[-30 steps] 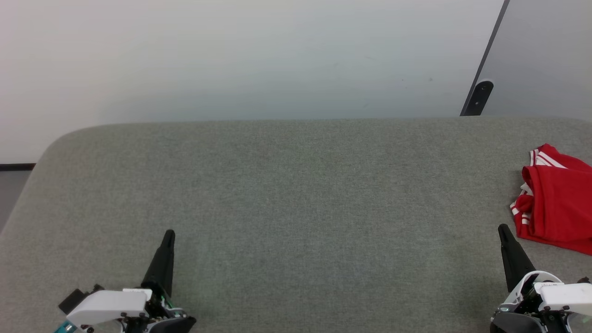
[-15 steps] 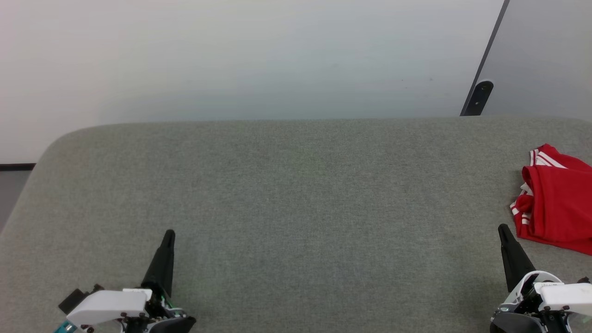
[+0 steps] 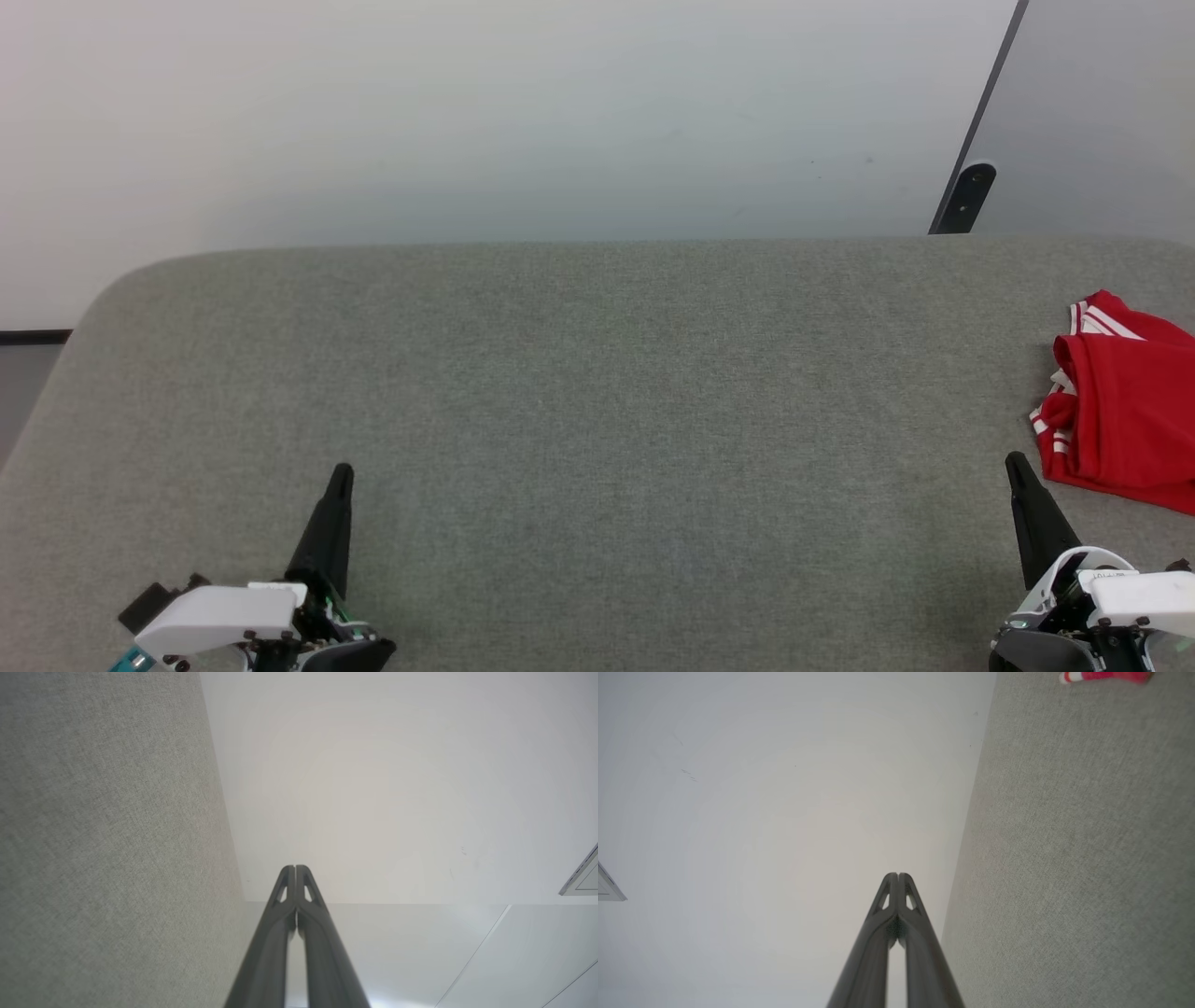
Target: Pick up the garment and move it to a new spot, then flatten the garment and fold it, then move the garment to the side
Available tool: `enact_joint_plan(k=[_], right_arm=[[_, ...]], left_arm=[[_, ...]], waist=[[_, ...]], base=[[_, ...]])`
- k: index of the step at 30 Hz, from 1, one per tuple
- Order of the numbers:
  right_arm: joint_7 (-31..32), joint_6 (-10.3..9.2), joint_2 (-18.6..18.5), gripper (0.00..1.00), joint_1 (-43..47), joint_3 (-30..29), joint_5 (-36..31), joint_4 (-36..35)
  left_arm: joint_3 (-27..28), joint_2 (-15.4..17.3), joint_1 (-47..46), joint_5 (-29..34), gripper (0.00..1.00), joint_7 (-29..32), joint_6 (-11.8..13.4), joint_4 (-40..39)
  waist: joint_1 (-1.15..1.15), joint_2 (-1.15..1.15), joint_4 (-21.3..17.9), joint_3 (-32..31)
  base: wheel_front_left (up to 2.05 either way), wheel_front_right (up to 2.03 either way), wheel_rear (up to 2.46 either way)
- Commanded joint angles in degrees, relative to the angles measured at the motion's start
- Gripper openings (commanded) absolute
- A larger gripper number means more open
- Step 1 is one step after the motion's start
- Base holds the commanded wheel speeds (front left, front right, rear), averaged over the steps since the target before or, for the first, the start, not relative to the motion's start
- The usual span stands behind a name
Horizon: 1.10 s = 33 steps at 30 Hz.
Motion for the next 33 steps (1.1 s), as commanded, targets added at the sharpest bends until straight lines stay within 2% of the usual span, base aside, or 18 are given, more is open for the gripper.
enact_joint_plan(k=[1,33], right_arm=[[0.1,-0.08,0.2,0.0,-0.3,-0.1,0.2,-0.1],[0.1,-0.08,0.2,0.0,-0.3,0.0,0.2,-0.1]], left_arm=[[0.1,0.2,-0.6,-0.2,0.0,0.1,-0.3,0.0],[0.1,0.2,-0.6,-0.2,0.0,0.1,-0.3,0.0]], waist=[[0.0,0.0,0.0,0.0],[0.0,0.0,0.0,0.0]], base=[[0.0,0.0,0.0],[0.0,0.0,0.0]])
